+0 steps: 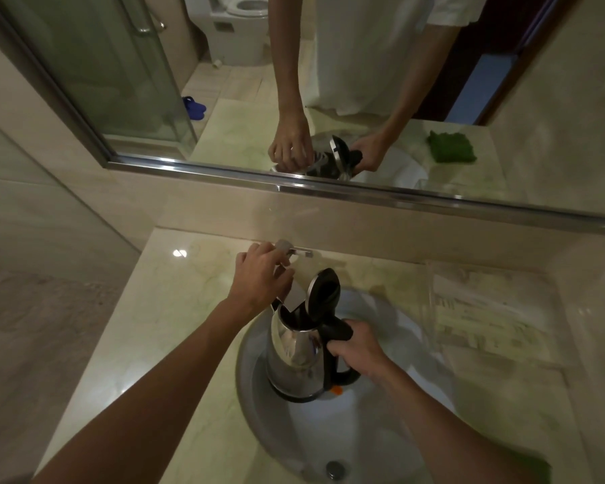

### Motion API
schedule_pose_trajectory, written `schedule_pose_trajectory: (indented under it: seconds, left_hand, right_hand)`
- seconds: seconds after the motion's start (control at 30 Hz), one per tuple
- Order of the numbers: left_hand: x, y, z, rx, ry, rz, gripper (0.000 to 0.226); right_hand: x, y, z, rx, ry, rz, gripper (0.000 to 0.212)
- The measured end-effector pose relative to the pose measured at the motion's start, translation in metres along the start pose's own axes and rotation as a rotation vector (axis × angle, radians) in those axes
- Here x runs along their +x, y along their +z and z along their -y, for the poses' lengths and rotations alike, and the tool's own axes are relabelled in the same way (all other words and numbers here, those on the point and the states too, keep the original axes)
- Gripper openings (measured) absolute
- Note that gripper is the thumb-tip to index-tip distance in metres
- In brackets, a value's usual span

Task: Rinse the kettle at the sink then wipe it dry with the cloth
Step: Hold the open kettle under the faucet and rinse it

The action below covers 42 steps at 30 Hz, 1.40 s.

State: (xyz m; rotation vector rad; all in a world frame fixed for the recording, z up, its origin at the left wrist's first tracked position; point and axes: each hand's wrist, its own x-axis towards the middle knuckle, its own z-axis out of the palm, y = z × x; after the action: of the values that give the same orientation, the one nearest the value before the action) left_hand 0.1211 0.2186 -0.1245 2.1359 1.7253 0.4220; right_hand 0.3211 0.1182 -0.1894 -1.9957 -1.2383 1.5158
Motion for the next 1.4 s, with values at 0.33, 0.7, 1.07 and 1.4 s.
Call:
schedule_pose_trajectory:
  seconds: [0.33,0.7,1.07,1.4]
  left_hand:
    - [0.011,-0.001,-0.011,-0.209,-0.029,0.152,0.016]
    - [0.011,-0.001,-0.01,-0.282,-0.082,0.125,0.014]
    - [0.016,0.012,-0.015,-0.161,0.02,0.204,0.055]
    - [0.026,0.02,-0.023,0.095,0.052,0.314,0.068]
  right_hand:
    - [-0.002,0.002,0.0,-0.012,0.008,0.009,0.022]
    - [-0.003,0.004,-0.001,-0.002,0.013,0.018,0.025]
    - [-0.004,0.0,0.0,-0.003,0.007,-0.007,0.023]
    - [-0.006,-0.002,0.001,-0.011,0.001,-0.02,0.022]
